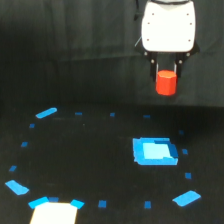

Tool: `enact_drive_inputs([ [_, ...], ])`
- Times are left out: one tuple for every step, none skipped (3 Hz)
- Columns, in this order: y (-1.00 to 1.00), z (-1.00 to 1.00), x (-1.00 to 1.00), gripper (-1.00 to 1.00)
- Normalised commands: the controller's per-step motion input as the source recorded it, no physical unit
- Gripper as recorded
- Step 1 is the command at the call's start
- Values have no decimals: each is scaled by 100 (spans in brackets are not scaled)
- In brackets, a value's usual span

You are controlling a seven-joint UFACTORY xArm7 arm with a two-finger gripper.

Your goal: Pick up the red object from the table

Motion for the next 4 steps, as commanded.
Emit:
enact_drive_inputs([
  [-10, 100, 9, -100],
  [18, 100, 6, -100],
  [-37, 97, -40, -97],
  [-4, 77, 3, -100],
])
